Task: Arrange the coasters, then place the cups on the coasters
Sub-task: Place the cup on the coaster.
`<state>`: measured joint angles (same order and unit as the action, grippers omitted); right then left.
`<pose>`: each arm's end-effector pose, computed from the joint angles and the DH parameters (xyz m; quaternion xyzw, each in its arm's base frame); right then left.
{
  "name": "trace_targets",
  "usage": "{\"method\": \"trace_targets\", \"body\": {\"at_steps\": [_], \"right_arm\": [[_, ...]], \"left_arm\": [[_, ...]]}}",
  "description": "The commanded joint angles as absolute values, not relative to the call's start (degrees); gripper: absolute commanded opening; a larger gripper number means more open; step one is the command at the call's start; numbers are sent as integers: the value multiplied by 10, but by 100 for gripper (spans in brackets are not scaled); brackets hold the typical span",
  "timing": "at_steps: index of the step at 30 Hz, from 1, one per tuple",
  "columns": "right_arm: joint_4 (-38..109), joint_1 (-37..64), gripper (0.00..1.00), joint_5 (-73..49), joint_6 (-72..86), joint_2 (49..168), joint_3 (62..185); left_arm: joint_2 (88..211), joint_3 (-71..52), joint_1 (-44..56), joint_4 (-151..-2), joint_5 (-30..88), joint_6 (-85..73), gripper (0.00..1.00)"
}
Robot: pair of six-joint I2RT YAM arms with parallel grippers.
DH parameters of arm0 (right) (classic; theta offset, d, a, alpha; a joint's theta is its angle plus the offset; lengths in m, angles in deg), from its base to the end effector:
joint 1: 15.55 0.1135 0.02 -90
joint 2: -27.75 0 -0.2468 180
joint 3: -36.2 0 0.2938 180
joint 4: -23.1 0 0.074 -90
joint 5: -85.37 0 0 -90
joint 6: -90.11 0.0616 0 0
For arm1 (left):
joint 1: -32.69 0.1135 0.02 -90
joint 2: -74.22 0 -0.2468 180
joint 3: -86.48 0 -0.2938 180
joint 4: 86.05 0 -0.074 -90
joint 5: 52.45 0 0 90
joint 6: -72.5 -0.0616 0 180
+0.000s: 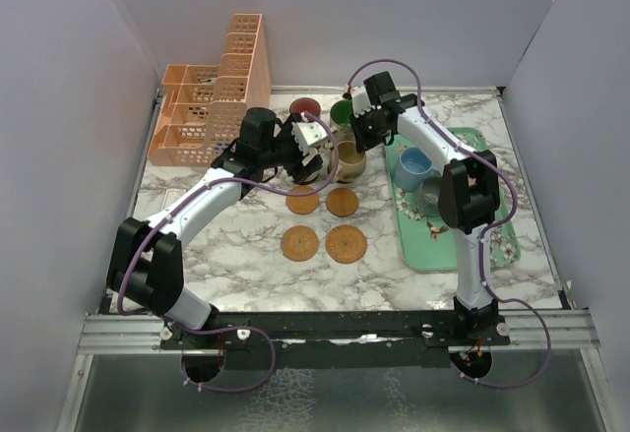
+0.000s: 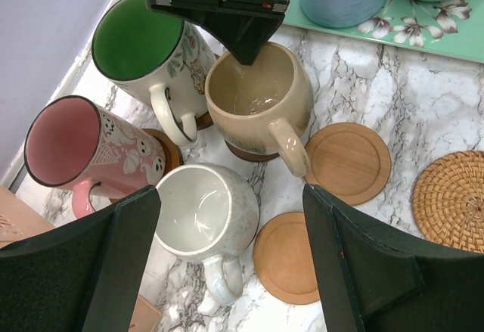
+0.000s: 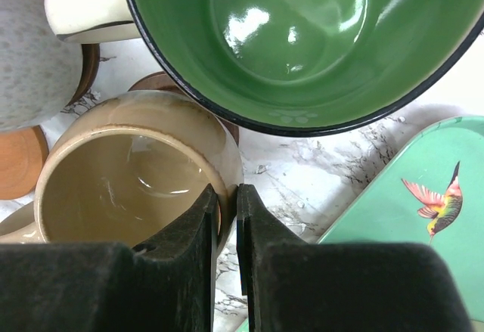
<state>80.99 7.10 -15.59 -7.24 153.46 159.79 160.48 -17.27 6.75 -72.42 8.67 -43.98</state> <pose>0.4799 0.2129 0.1866 -0.2727 0.9224 0.1257 0.2430 0.3561 -0.2063 0.2574 0.4804 0.6669 -0.2062 0.5310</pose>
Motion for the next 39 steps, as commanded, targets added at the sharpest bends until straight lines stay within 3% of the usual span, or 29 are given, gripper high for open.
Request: {"method": "trace_targets", "body": {"at_steps": [1, 39], "right_arm": [[814, 83, 12, -157, -52, 1522, 1632], [827, 92, 15, -132, -45, 1557, 1663]], "left_arm": [[1583, -180, 71, -733, 80, -443, 79], [1577, -185, 71, -729, 66, -446, 80]]}}
